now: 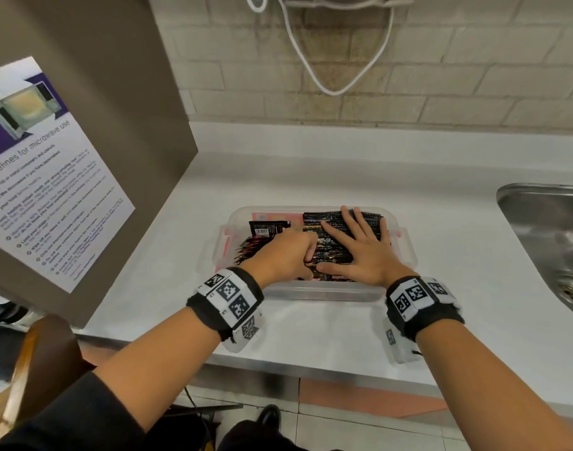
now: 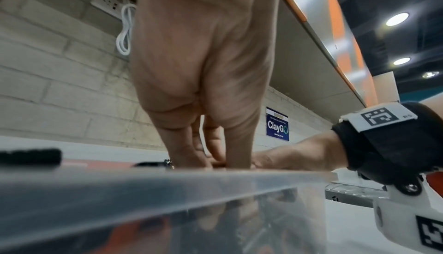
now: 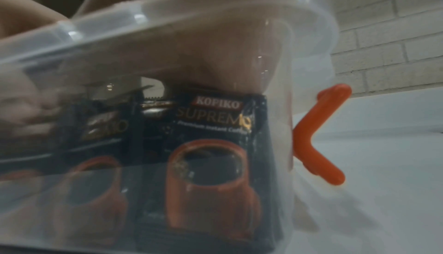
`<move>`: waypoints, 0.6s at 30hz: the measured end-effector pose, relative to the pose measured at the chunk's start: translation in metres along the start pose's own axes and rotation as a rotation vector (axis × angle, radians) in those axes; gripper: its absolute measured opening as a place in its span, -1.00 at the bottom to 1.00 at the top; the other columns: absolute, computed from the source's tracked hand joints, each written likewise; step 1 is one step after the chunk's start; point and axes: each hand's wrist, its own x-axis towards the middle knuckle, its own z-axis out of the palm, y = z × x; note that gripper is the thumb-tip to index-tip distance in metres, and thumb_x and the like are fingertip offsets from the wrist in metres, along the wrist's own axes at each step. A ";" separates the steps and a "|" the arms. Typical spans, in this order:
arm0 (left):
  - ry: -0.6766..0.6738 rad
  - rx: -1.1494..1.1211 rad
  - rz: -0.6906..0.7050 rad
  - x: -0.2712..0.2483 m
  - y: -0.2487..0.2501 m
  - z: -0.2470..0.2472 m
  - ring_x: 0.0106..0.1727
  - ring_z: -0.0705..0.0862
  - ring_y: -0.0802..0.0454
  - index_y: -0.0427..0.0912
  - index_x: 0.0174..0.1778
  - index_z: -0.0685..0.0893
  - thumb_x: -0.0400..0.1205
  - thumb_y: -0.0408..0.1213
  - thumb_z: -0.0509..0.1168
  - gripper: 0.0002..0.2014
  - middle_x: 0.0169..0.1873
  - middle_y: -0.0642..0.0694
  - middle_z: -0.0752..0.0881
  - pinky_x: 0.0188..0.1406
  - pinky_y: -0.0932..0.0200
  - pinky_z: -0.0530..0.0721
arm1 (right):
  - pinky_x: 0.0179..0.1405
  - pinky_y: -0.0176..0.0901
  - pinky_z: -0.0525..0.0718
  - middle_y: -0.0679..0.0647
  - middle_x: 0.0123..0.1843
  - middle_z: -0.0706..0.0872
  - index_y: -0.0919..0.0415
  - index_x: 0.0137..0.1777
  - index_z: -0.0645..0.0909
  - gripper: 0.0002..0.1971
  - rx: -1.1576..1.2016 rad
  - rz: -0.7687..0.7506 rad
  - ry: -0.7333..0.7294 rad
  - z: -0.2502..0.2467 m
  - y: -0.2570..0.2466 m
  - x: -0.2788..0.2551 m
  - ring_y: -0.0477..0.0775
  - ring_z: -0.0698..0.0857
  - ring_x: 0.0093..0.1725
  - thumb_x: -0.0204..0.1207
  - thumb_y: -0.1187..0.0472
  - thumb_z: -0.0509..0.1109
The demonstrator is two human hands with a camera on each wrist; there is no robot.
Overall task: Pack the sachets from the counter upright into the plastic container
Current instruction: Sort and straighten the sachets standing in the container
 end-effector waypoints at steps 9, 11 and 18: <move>0.086 -0.026 0.010 -0.002 -0.032 -0.064 0.03 0.69 0.05 0.05 -0.04 0.68 0.69 -0.20 0.39 -0.96 -0.10 0.14 0.70 -0.02 0.23 0.56 | 0.60 0.38 -0.54 -0.11 0.77 -0.37 -0.52 0.68 -0.16 -0.06 0.029 -0.016 0.021 0.001 0.003 0.000 -0.14 -0.51 0.64 0.27 -0.73 -0.08; 0.022 0.030 -0.043 0.000 -0.048 -0.075 0.15 0.70 0.00 -0.07 0.17 0.73 0.72 -0.39 0.29 -0.80 0.08 0.00 0.75 0.12 0.20 0.58 | 0.59 0.36 -0.55 -0.12 0.77 -0.36 -0.51 0.68 -0.15 -0.07 0.042 -0.018 0.024 0.000 0.003 0.000 -0.16 -0.51 0.64 0.29 -0.71 -0.06; -0.307 0.267 -0.150 0.009 -0.070 -0.073 0.51 0.54 -0.08 -0.12 0.62 0.46 0.68 -0.56 0.13 -0.44 0.53 -0.11 0.56 0.50 0.08 0.49 | 0.59 0.36 -0.55 -0.14 0.76 -0.37 -0.50 0.68 -0.14 -0.10 0.045 -0.023 0.025 0.000 0.003 0.000 -0.11 -0.49 0.68 0.34 -0.67 0.00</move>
